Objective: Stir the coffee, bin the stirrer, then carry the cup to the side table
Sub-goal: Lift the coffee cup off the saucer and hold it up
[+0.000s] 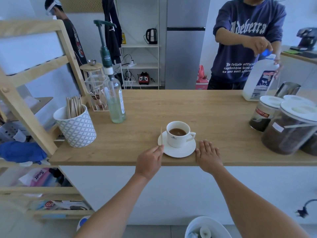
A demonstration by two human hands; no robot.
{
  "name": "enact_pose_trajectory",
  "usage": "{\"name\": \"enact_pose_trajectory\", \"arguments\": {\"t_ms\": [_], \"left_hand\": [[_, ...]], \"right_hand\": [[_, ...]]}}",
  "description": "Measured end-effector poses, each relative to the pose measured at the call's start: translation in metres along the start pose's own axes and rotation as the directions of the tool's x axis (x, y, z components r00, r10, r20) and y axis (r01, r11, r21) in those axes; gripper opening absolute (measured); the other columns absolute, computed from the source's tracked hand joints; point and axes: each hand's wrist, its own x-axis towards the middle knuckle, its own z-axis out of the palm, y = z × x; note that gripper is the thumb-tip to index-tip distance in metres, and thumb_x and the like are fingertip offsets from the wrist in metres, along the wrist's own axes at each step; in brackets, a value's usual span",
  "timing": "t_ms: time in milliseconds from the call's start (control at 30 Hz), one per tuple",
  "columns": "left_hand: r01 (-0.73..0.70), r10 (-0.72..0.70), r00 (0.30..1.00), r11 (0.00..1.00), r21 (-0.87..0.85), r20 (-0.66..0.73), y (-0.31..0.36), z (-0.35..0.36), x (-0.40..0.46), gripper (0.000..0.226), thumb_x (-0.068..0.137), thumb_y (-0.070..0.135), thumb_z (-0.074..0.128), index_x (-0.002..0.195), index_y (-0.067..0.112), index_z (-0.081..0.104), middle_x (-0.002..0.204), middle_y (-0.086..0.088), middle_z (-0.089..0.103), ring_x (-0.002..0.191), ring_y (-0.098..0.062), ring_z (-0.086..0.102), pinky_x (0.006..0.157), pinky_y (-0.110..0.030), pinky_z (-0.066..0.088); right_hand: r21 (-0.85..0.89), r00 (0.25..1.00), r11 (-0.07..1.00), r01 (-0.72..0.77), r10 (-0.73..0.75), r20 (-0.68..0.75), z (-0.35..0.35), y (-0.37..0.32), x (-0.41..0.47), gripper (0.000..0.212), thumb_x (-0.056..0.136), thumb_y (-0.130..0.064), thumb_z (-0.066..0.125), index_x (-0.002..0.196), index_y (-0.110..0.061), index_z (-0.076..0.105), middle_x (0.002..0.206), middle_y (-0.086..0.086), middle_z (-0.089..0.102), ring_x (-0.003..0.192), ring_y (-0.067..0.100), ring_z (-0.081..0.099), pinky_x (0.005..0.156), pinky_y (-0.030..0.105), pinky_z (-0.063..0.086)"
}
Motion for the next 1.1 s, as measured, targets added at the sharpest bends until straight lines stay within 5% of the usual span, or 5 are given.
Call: {"name": "enact_pose_trajectory", "arguments": {"t_ms": [467, 600, 767, 933, 1100], "left_hand": [[-0.125, 0.116, 0.985, 0.990, 0.061, 0.125, -0.004, -0.002, -0.008, 0.038, 0.087, 0.037, 0.053, 0.109, 0.014, 0.072, 0.103, -0.001, 0.068, 0.102, -0.016, 0.049, 0.072, -0.029, 0.056], [0.130, -0.126, 0.985, 0.991, -0.026, 0.118, 0.004, -0.019, 0.010, 0.052, 0.089, 0.048, 0.042, 0.121, 0.015, 0.066, 0.112, -0.003, 0.066, 0.107, -0.023, 0.055, 0.083, -0.036, 0.053], [0.735, -0.635, 0.651, 0.665, -0.136, 0.416, 0.006, -0.024, 0.049, 0.086, 0.082, 0.076, 0.037, 0.142, 0.015, 0.047, 0.144, -0.005, 0.051, 0.134, -0.022, 0.044, 0.110, -0.040, 0.036], [0.933, -0.764, 0.354, 0.330, -0.145, 0.540, 0.020, -0.023, 0.081, 0.080, 0.072, 0.084, 0.044, 0.102, 0.011, 0.059, 0.108, -0.005, 0.064, 0.104, -0.027, 0.063, 0.091, -0.039, 0.054], [0.960, -0.711, 0.184, -0.018, -0.280, 0.678, 0.032, -0.017, 0.094, 0.072, 0.072, 0.070, 0.064, 0.113, 0.011, 0.058, 0.093, -0.003, 0.065, 0.094, -0.020, 0.063, 0.090, -0.035, 0.053]], "right_hand": [[0.027, 0.999, 0.999, 0.034, -0.033, -0.019, -0.001, -0.002, 0.001, 0.061, 0.100, -0.041, 0.007, 0.154, -0.012, 0.004, 0.163, 0.003, 0.001, 0.150, 0.020, -0.004, 0.122, 0.042, 0.002], [0.076, 0.999, 0.996, 0.052, -0.053, 0.001, -0.005, 0.000, -0.001, 0.060, 0.101, -0.039, 0.009, 0.154, -0.011, 0.007, 0.163, 0.004, 0.003, 0.150, 0.021, -0.002, 0.122, 0.042, 0.001], [0.490, 0.980, 0.869, -0.075, 0.155, -0.126, -0.040, -0.006, 0.005, 0.045, 0.100, -0.028, 0.023, 0.107, -0.002, 0.059, 0.114, 0.018, 0.061, 0.106, 0.032, 0.054, 0.092, 0.040, 0.043], [0.856, 0.895, 0.266, -0.444, 0.089, 0.436, -0.081, -0.009, 0.020, 0.041, 0.092, -0.044, 0.052, 0.113, -0.009, 0.050, 0.102, 0.013, 0.062, 0.100, 0.029, 0.059, 0.089, 0.039, 0.049], [0.826, 0.840, 0.208, -0.524, -0.032, 0.541, -0.079, -0.017, 0.027, 0.046, 0.082, -0.046, 0.066, 0.097, -0.005, 0.053, 0.089, 0.008, 0.059, 0.089, 0.023, 0.059, 0.098, 0.037, 0.046]]}}
